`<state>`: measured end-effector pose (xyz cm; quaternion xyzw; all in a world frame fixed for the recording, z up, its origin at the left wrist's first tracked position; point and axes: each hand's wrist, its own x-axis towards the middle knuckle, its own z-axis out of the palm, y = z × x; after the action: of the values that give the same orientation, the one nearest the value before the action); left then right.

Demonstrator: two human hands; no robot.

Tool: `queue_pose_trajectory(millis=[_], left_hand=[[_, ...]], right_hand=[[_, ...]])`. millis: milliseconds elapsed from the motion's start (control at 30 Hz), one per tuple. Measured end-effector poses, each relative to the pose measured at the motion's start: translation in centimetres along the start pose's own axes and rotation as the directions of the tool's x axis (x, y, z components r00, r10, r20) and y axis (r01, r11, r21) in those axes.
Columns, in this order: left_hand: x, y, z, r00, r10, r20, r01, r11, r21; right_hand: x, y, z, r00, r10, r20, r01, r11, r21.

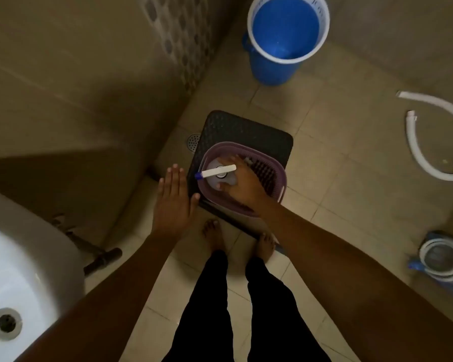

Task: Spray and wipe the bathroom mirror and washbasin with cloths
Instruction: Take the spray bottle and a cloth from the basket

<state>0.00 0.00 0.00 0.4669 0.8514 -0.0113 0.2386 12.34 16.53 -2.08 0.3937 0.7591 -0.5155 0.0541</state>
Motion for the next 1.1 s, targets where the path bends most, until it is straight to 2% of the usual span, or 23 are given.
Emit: queue_pose_trajectory(millis=[67, 267, 400, 567, 667, 800, 933, 1100], left_hand=[[0.3, -0.1, 0.1, 1.000, -0.014, -0.003, 0.014, 1.000, -0.002], [0.4, -0.3, -0.2, 1.000, 0.001, 0.002, -0.001, 1.000, -0.013], [0.2, 0.4, -1.5, 1.000, 0.017, 0.006, -0.016, 0.994, -0.107], [0.4, 3.6, -3.3, 0.991, 0.133, 0.026, -0.114, 0.924, -0.365], [0.6, 6.6, -4.1, 0.992, 0.108, 0.063, -0.057, 0.841, -0.538], [0.2, 9.7, -5.2, 0.995, 0.084, 0.044, -0.032, 0.736, -0.676], [-0.3, 10.5, -5.1, 0.992, 0.124, 0.027, -0.070, 0.715, -0.696], [-1.0, 12.1, -3.9, 0.960, 0.280, -0.009, -0.221, 0.735, -0.641]], right_hand=[[0.5, 0.1, 0.0, 0.999, -0.051, -0.009, 0.051, 0.999, -0.007], [-0.7, -1.4, -0.9, 0.998, -0.010, -0.062, 0.014, 0.998, 0.062], [-2.5, -3.3, -2.3, 0.982, -0.013, -0.187, 0.036, 0.992, 0.123], [-5.7, -5.7, -3.9, 0.929, 0.096, -0.356, -0.008, 0.971, 0.240], [-7.6, -7.2, -4.4, 0.870, 0.146, -0.471, 0.009, 0.951, 0.311], [-9.7, -8.0, -5.0, 0.841, 0.218, -0.495, 0.017, 0.904, 0.427], [-10.7, -7.9, -6.6, 0.840, 0.162, -0.518, 0.071, 0.913, 0.401], [-11.5, -7.7, -8.4, 0.838, 0.192, -0.510, 0.165, 0.803, 0.573]])
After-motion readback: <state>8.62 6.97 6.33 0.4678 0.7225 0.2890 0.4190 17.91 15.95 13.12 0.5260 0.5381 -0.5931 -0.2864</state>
